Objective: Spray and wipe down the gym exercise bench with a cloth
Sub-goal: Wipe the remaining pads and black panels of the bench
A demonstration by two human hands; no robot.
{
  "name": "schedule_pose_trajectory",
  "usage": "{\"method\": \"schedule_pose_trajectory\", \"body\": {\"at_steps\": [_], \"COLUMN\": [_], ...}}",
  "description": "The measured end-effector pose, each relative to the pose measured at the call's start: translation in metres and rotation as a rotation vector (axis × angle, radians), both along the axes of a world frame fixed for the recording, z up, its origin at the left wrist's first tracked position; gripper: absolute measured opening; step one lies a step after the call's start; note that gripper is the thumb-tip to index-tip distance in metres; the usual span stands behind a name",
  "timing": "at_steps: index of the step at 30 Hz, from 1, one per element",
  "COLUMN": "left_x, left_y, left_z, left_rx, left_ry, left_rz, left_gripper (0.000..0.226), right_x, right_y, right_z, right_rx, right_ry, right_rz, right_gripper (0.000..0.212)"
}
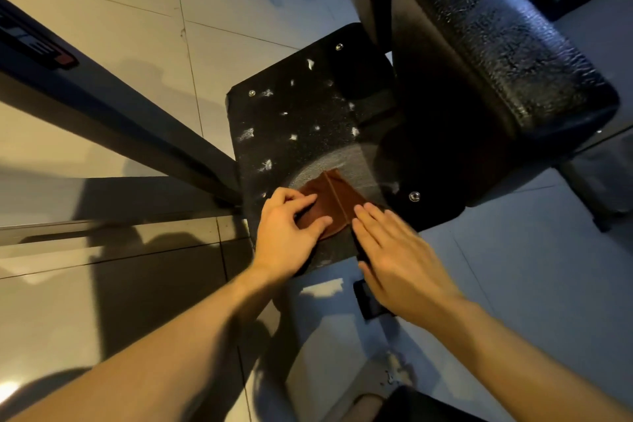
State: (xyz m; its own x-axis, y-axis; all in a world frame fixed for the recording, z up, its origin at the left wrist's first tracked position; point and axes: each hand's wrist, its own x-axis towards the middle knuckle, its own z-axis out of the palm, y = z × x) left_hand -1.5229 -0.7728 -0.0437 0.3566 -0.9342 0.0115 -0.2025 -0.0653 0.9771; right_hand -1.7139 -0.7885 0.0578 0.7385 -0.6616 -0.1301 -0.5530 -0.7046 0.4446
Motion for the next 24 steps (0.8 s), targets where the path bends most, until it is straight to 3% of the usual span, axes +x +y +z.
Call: {"method": "schedule_pose_trajectory", "body": {"at_steps": [3, 9, 13, 16, 24], "left_x": [-0.017, -0.006, 0.025, 0.013, -0.027], "left_y": [-0.010, 0.000, 0.009, 0.006, -0.072], "left_z": [0.012, -0.009, -0.055, -0.047, 0.040], "left_rx": [-0.037, -0.181, 0.004, 0.081, -0.260], "left_ry": [0.019, -0.292, -0.234, -0.201, -0.240], "left_rz": [-0.046, -0.026, 0.243, 0.262, 0.020], "left_gripper": [0.052, 0.039, 0.033, 0.035, 0.035], "right_x": [-0.013, -0.015, -0.017, -0.009, -0.005], "right_y": [0.007, 0.012, 0.013, 0.016, 0.016], "right_z": [0.012, -0.005, -0.017, -0.018, -0.011], "right_rx": [-0.064, -0.096, -0.116, -0.117, -0.137], "right_ry": [-0.021, -0.144, -0.168, -0.188, -0.158], "right_rz": [-0.083, -0.130, -0.145, -0.172, -0.217], "right_gripper": [0.067, 0.064, 0.062, 0.062, 0.058]}}
